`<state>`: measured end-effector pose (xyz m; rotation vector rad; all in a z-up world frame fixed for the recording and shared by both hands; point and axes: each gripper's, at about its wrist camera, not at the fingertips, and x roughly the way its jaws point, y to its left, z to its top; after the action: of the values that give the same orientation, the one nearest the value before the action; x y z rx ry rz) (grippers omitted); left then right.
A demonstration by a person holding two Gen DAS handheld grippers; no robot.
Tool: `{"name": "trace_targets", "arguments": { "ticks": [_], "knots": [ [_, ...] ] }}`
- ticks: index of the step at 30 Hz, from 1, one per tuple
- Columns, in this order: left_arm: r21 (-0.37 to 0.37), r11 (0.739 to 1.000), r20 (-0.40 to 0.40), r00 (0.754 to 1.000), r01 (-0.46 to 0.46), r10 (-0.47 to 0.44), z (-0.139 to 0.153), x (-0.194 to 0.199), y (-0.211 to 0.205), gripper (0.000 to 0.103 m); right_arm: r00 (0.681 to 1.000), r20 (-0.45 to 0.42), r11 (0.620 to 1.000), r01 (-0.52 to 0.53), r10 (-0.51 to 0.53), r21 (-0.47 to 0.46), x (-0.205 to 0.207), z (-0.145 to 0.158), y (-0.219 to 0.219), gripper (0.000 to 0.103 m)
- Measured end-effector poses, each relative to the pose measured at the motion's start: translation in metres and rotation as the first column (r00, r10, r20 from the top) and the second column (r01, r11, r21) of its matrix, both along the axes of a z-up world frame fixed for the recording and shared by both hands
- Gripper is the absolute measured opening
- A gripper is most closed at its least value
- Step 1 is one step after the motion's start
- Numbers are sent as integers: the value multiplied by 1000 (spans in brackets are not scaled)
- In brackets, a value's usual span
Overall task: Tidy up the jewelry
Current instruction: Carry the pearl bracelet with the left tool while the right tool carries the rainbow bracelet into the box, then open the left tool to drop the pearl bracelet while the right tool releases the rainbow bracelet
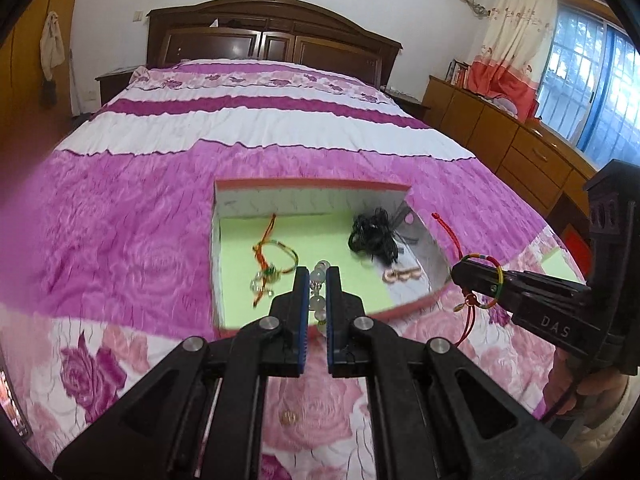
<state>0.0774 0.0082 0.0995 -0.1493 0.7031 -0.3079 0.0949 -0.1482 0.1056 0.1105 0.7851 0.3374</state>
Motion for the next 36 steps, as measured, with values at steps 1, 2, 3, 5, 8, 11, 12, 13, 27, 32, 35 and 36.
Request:
{"name": "trace_targets", "arguments": {
  "ticks": [1,2,3,5,8,11,12,13,27,32,35,36],
  "knots": [
    [1,1000,3,1000,0,0,0,4,-1,0,1000,4,1000,3,-3,-2,4,1,0,5],
    [3,1000,6,1000,-1,1,0,7,-1,0,1000,9,1000,6,-6,-5,9,2,-1,5],
    [5,1000,8,1000,-2,2,0,11,-1,0,1000,11,1000,9,-9,-6,10,2,-1,5],
    [7,1000,9,1000,-7,6,-1,18,-2,0,1000,16,1000,12,-12,-6,18,2,-1,5],
    [0,1000,-1,1000,-15,15,-6,29,-1,0,1000,22,1000,18,-17,-10,29,2,0,5],
    [-3,1000,-15,1000,-21,21,-13,38,-1,0,999,24,1000,23,-23,-17,40,-2,1,5],
    [-3,1000,-22,1000,-21,21,-17,41,-1,0,999,21,1000,26,-25,-18,43,-5,1,5],
    [-3,1000,-30,999,-23,23,-20,45,-2,0,999,17,999,29,-29,-19,48,-8,0,5],
    [19,1000,-140,990,-25,28,-70,68,-7,0,996,-66,996,61,-65,-69,77,-60,-4,5],
    [34,999,-161,986,-29,34,-80,70,-8,0,993,-88,994,65,-73,-91,81,-74,-3,5],
    [39,999,-173,984,-29,36,-85,72,-8,0,992,-97,992,68,-79,-107,83,-81,-2,5],
    [41,999,-177,984,-29,36,-86,72,-9,0,992,-99,991,70,-81,-112,84,-83,-2,5]
  ]
}}
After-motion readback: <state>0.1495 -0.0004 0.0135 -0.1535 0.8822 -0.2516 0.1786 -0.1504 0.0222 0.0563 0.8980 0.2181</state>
